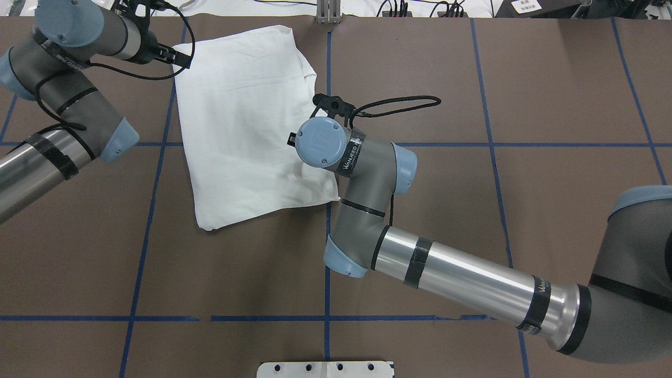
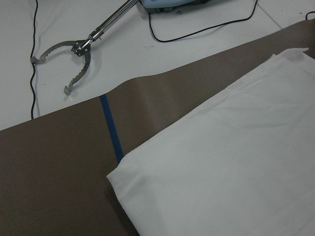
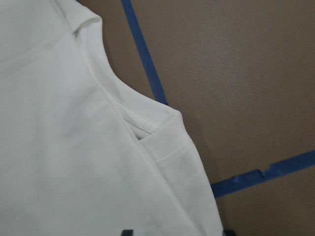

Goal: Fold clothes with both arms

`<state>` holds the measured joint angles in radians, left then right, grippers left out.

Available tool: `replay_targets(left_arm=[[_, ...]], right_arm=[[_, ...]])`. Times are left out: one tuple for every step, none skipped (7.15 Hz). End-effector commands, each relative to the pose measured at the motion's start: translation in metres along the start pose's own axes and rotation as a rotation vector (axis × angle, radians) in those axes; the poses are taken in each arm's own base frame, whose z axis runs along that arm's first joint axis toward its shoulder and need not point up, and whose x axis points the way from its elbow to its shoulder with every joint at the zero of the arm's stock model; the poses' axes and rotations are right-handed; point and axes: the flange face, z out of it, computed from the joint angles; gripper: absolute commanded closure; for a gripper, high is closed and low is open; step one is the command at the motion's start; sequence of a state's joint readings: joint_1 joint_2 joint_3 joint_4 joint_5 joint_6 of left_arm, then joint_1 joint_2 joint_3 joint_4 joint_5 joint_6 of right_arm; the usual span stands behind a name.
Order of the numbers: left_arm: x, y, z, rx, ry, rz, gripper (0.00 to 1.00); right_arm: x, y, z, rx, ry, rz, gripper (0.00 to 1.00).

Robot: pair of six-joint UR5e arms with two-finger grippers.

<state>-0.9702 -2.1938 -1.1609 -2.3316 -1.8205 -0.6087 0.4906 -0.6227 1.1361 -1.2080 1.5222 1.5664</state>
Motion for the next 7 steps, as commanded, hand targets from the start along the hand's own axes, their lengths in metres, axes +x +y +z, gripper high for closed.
replay_targets(left_arm=[[0.0,0.001,0.0,-0.001,-0.001,0.0,0.0],[0.0,0.001,0.0,-0.001,-0.001,0.0,0.0],[0.0,0.001,0.0,-0.001,-0.001,-0.002,0.0],[0.0,0.001,0.0,-0.001,-0.001,0.0,0.0],[0.0,0.001,0.0,-0.001,-0.001,0.001,0.0],[0.0,0.001,0.0,0.003,0.001,0.001,0.0],[-0.001,0.002,0.001,0.002,0.0,0.0,0.0]], right_arm=[[0.011,0.003,0.003,-0.005,0.026,-0.025,0.33],[0.023,0.004,0.002,-0.006,0.023,-0.036,0.33],[0.023,0.004,0.0,-0.005,0.02,-0.036,0.35],[0.018,0.005,-0.003,-0.006,0.012,-0.037,0.63],[0.016,0.008,-0.004,-0.008,0.011,-0.04,0.72],[0.016,0.011,-0.004,-0.01,0.01,-0.042,0.71],[0.019,0.015,-0.001,-0.012,0.016,-0.045,0.7]])
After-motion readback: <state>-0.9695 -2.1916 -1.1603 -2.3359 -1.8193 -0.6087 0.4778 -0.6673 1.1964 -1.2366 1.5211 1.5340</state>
